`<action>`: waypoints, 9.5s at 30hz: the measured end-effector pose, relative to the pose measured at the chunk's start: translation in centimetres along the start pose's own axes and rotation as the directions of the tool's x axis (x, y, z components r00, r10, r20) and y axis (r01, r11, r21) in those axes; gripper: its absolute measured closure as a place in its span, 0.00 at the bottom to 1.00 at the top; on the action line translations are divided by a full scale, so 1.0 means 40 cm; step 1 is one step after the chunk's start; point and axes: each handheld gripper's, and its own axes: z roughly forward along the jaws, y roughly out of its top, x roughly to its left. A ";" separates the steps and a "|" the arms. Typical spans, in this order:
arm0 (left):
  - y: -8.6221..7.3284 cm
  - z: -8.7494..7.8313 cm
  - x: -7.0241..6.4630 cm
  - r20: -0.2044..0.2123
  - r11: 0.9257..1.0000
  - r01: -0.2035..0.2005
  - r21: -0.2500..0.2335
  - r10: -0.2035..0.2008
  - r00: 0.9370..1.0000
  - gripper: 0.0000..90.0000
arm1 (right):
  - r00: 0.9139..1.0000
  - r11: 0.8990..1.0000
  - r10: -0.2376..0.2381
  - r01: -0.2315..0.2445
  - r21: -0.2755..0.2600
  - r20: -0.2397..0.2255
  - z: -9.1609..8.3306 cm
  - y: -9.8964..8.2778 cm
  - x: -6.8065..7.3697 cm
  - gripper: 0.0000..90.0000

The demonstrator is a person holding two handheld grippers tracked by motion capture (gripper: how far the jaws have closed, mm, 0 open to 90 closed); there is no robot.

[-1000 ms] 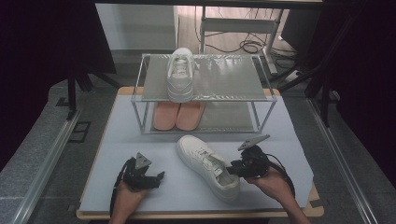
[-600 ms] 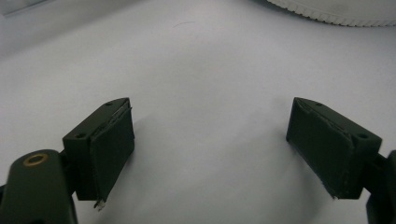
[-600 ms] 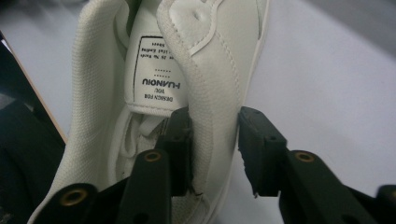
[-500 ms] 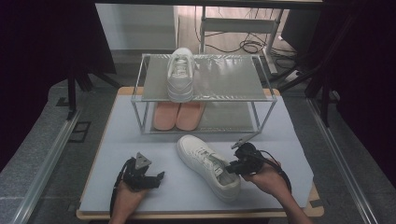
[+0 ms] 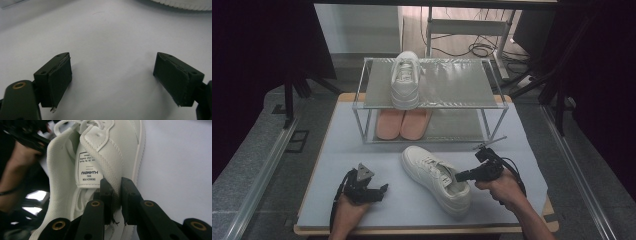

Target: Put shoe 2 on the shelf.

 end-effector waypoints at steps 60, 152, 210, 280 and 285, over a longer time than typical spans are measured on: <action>0.000 0.000 -0.003 -0.027 1.000 -0.009 0.000 0.009 1.000 0.13 | 0.903 0.889 0.214 -0.338 -0.308 -0.373 -0.259 -0.029 0.000 0.89; -0.001 -0.001 -0.003 -0.011 1.000 -0.010 -0.006 0.010 1.000 0.17 | 0.981 0.722 0.132 -0.194 -0.664 -0.143 -0.254 0.268 -0.017 0.71; -0.001 -0.002 -0.003 -0.009 1.000 -0.015 -0.008 0.015 1.000 0.17 | 0.997 0.792 0.023 0.028 -0.610 0.077 -0.045 0.306 0.041 1.00; -0.001 -0.002 -0.004 -0.012 1.000 -0.019 -0.006 0.019 1.000 0.17 | 0.906 0.840 -0.201 0.355 -0.410 0.372 -0.020 0.230 0.062 0.45; -0.001 -0.003 -0.005 -0.015 1.000 -0.021 -0.005 0.020 1.000 0.17 | 0.902 0.846 -0.211 0.362 -0.392 0.376 -0.021 0.201 0.052 0.41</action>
